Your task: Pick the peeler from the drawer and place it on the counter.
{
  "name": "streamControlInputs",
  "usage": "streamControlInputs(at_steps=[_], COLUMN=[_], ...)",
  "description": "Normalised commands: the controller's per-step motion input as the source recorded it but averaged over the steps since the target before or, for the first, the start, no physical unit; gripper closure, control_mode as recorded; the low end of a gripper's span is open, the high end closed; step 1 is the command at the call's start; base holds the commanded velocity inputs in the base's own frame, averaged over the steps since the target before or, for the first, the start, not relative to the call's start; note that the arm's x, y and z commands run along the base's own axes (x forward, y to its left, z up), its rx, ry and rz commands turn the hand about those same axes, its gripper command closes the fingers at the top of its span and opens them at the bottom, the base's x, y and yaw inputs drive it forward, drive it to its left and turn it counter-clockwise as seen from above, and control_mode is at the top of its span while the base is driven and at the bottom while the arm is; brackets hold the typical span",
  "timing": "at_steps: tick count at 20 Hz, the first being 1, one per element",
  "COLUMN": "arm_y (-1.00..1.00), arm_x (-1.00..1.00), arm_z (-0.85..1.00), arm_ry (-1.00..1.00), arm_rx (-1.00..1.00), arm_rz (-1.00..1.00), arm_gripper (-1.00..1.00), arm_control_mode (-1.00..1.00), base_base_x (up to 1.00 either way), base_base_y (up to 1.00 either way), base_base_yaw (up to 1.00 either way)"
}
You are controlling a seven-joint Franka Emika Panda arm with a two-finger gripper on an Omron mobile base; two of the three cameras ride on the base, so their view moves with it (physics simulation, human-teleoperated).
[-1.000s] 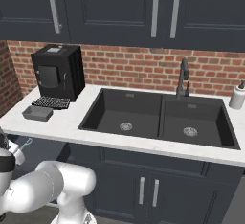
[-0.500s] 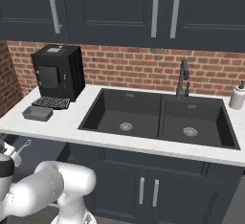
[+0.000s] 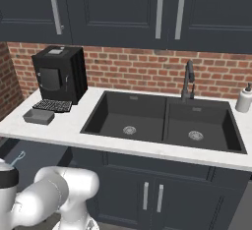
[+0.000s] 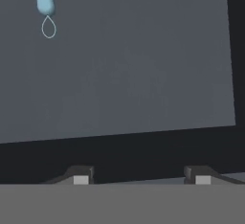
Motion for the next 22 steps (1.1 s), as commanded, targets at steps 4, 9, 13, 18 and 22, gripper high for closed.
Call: streamControlInputs(at_steps=[4,9,13,18,22], arm_y=[-0.02,-0.05,-0.04,-0.06,-0.04], arm_x=[-0.86,-0.84,-0.45,-0.01,0.18], arm_z=[-0.58,-0.63,-0.13,0.55,0.93], arm_ry=[0.02,0.0,-0.02,-0.01,-0.03], arm_rx=[0.0,0.0,0.0,0.05,0.09], arm_rz=[0.0,0.0,0.0,0.0,0.0], arm_gripper=[-1.0,-1.0,-1.0,-1.0,-1.0], arm_control_mode=[-1.0,-1.0,-1.0,-1.0,-1.0], base_base_x=[0.0,0.0,0.0,0.0,0.0], base_base_y=[0.0,0.0,0.0,0.0,0.0], base_base_yaw=[0.0,0.0,0.0,0.0,0.0])
